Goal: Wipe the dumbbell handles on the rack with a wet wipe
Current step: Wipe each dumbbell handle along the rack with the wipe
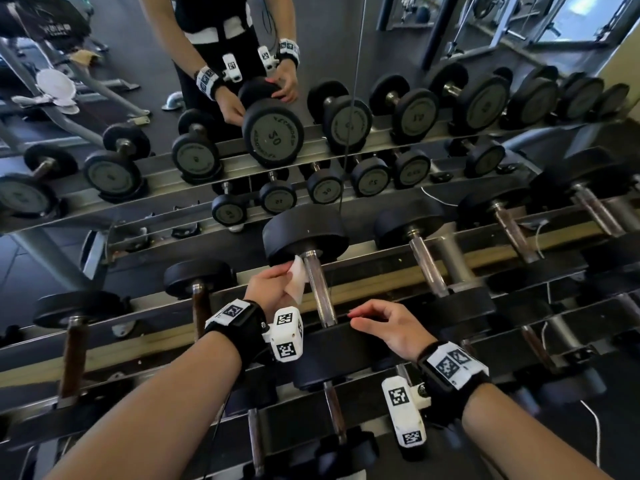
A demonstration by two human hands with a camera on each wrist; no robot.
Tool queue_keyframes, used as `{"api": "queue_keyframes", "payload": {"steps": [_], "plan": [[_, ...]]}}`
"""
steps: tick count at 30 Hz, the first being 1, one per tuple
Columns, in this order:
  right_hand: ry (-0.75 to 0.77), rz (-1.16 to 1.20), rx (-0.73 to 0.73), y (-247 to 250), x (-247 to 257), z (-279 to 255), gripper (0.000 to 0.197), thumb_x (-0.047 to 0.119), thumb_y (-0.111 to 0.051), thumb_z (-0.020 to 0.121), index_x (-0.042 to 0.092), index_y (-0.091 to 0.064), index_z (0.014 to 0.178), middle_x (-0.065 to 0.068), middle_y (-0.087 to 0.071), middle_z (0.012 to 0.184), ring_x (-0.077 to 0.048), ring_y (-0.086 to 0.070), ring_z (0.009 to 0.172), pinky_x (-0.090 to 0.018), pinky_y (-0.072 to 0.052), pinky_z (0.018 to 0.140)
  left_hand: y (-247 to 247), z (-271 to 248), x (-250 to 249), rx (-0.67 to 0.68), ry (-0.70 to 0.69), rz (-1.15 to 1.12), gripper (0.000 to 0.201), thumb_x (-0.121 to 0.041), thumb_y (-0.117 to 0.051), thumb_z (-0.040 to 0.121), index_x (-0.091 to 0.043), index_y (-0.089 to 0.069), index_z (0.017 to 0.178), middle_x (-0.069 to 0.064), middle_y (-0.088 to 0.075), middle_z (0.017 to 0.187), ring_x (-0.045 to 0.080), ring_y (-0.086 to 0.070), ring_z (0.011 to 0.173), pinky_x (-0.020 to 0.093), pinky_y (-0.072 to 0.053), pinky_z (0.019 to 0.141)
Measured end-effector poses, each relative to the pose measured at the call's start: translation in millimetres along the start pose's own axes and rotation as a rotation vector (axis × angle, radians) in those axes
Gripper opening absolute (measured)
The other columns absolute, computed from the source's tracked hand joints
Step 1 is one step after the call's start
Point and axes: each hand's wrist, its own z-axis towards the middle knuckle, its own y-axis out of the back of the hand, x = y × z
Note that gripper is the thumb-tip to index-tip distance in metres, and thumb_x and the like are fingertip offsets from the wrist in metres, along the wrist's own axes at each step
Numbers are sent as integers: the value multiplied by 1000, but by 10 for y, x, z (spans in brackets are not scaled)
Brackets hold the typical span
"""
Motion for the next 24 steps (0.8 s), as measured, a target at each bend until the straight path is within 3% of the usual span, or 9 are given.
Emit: {"api": "queue_keyframes", "payload": {"steps": [1, 3, 7, 9, 14, 17, 20, 24], "plan": [[2, 12, -10, -7, -7, -9, 31, 38, -81, 68, 20, -76, 93, 3, -76, 92, -7, -71, 88, -15, -53, 72, -2, 31, -3, 3, 6, 6, 33, 5, -49, 98, 1, -58, 129, 21, -63, 113, 33, -60, 104, 51, -46, 104], [8, 26, -28, -21, -16, -23, 30, 38, -81, 68, 20, -76, 91, 2, -76, 90, -8, -71, 86, -16, -53, 71, -12, 79, 4, 9, 10, 3, 32, 5, -50, 98, 0, -60, 128, 22, -63, 118, 34, -60, 108, 52, -45, 106], [1, 48, -43, -40, -30, -26, 32, 37, -81, 68, 17, -75, 92, 1, -76, 87, -10, -71, 83, -18, -54, 70, -39, 119, 37, 51, -21, -1, 27, 4, -55, 96, -5, -67, 118, 10, -71, 101, 22, -69, 88, 39, -60, 83], [-7, 53, -54, -37, -40, -28, 37, 40, -81, 66, 16, -75, 94, -1, -76, 89, -12, -72, 85, -20, -54, 71, -47, 135, 46, 66, -46, 40, 26, 2, -59, 94, -7, -70, 116, 9, -72, 103, 22, -70, 91, 39, -59, 85], [-10, 76, -94, -65, -72, -49, 38, 40, -81, 67, 15, -75, 94, -5, -76, 91, -15, -72, 85, -23, -55, 71, -25, 213, 21, 48, -237, 400, 31, -7, -72, 87, -12, -72, 117, 6, -74, 109, 24, -67, 109, 44, -51, 101], [-16, 88, -102, -84, -71, -57, 39, 35, -78, 71, 9, -73, 99, -2, -76, 90, -12, -72, 84, -19, -55, 69, 51, 215, 33, 47, -337, 624, 25, -13, -73, 87, -18, -76, 111, -4, -75, 104, 15, -67, 106, 35, -51, 100], [-21, 96, -105, -98, -58, -69, 44, 32, -76, 72, 2, -70, 104, -3, -76, 91, -13, -72, 84, -20, -55, 69, 142, 139, 114, 138, -375, 786, 23, -16, -73, 87, -22, -77, 108, -8, -75, 102, 7, -66, 99, 22, -46, 92], [-26, 97, -117, -116, -36, -92, 50, 32, -75, 71, -2, -68, 107, -10, -73, 96, -17, -70, 86, -26, -58, 74, 211, 82, 179, 220, -318, 714, 23, -12, -72, 86, -32, -78, 97, -10, -76, 96, 7, -68, 94, 24, -48, 92]]}}
